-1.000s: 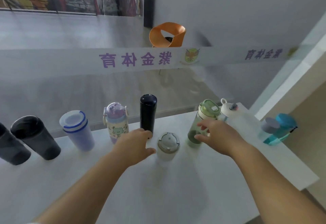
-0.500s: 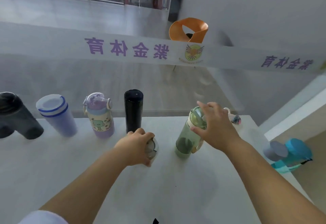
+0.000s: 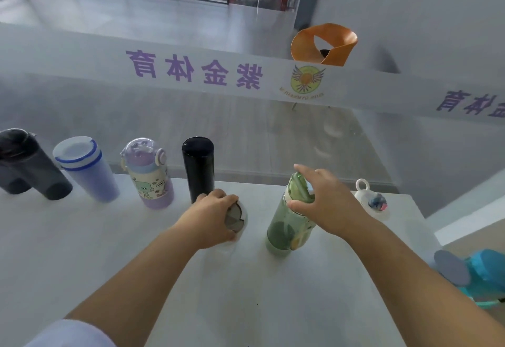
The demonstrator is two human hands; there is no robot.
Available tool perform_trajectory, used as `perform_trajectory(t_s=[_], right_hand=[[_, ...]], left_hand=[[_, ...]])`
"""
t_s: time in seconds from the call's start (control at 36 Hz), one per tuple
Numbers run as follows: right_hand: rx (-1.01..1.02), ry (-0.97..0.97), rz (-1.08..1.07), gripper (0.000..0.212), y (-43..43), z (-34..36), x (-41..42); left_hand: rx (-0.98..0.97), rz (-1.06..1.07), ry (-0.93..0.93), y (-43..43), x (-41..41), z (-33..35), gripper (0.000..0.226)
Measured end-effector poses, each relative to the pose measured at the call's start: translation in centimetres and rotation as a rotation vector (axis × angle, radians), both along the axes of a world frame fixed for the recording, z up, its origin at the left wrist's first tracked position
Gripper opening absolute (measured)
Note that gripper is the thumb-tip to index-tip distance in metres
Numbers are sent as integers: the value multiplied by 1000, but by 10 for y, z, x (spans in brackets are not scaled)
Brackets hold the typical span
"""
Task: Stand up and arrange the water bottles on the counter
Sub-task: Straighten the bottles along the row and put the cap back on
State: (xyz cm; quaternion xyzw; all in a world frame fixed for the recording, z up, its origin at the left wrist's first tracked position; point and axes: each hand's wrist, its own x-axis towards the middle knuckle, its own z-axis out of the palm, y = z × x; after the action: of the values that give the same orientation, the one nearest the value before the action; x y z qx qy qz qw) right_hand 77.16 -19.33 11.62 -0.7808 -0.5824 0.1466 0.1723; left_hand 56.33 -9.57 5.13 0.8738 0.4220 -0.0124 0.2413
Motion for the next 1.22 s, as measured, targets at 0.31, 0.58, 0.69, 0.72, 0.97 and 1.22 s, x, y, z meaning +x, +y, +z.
perform_trajectory(t_s=[0.31, 0.58, 0.69, 0.72, 0.97, 1.22], right_hand=[[30, 1, 30, 71, 22, -3, 32], [43, 4, 19, 71, 46, -6, 53], [30, -2, 29, 72, 52, -6, 58], [26, -2, 30, 72, 53, -6, 59], [34, 3, 61, 69, 51, -3, 58], [49, 14, 77, 67, 47, -3, 57]], left_hand=[[-15, 51, -47, 34, 48, -4, 78], [-11, 107, -105, 50, 67, -10, 79], [-18, 121, -115, 50, 70, -11, 78], [-20, 121, -117, 50, 71, -11, 78], [-27, 122, -126, 49, 70, -10, 78], [-35, 139, -130, 47, 68, -7, 80]])
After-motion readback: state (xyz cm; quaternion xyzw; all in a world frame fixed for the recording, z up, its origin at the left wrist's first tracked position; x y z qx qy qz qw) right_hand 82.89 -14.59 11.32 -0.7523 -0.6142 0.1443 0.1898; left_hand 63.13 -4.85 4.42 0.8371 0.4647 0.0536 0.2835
